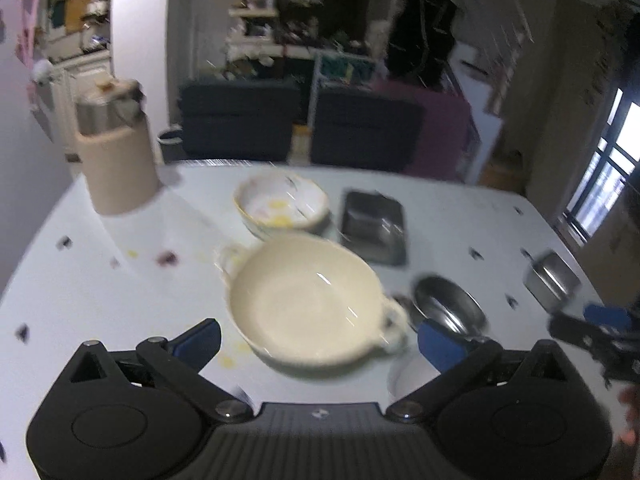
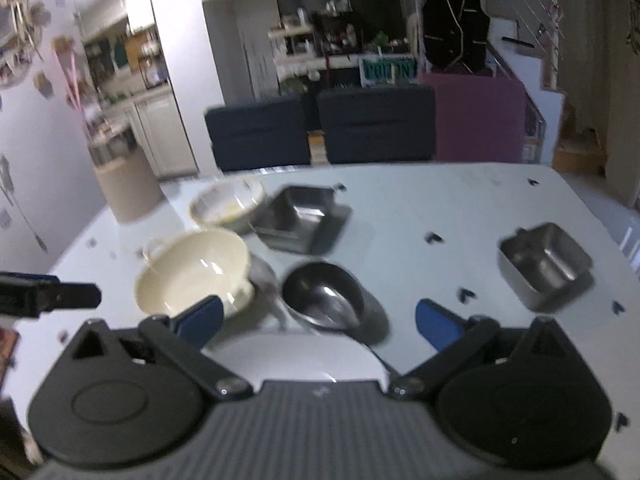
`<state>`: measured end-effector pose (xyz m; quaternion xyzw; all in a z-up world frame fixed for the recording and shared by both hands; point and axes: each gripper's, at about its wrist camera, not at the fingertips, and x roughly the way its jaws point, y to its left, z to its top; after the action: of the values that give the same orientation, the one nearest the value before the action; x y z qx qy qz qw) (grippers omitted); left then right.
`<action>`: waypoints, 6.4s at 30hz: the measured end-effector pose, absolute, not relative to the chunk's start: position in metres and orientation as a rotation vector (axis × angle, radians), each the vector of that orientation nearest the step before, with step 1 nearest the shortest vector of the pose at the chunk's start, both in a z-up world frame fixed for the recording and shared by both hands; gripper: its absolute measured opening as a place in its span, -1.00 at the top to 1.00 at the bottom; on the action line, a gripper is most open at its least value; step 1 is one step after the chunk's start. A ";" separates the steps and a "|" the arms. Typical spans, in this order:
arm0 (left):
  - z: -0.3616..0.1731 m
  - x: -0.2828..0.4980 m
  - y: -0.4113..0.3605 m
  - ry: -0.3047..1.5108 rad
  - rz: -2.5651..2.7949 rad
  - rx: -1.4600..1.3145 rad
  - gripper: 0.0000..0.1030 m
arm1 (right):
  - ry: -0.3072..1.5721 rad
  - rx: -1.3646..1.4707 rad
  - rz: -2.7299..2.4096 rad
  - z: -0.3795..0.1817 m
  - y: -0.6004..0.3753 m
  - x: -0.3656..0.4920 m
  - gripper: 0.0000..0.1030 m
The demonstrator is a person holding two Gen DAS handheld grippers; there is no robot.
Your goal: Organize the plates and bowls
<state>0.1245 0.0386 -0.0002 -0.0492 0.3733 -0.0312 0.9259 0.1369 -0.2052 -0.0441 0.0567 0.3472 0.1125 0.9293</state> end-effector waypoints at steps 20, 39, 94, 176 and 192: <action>-0.050 0.244 0.118 0.815 -0.134 -0.243 -0.30 | 1.036 0.730 0.252 -0.117 -0.146 0.246 -0.93; -0.075 0.290 0.114 0.892 -0.052 -0.142 0.75 | 1.160 0.634 0.183 -0.152 -0.126 0.275 0.55; -0.110 0.267 0.157 1.075 -0.124 -0.207 0.49 | 1.102 0.463 0.261 -0.154 -0.089 0.313 0.38; -0.047 0.212 0.132 0.861 -0.155 -0.260 0.56 | 0.946 0.213 0.349 -0.101 -0.084 0.278 0.51; -0.082 0.213 0.163 0.943 -0.103 -0.266 0.55 | 1.003 0.192 0.353 -0.126 -0.061 0.281 0.51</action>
<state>0.2132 0.1629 -0.0820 -0.1276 0.4526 -0.0493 0.8812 0.2812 -0.0607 -0.1256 0.0914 0.4776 0.1679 0.8575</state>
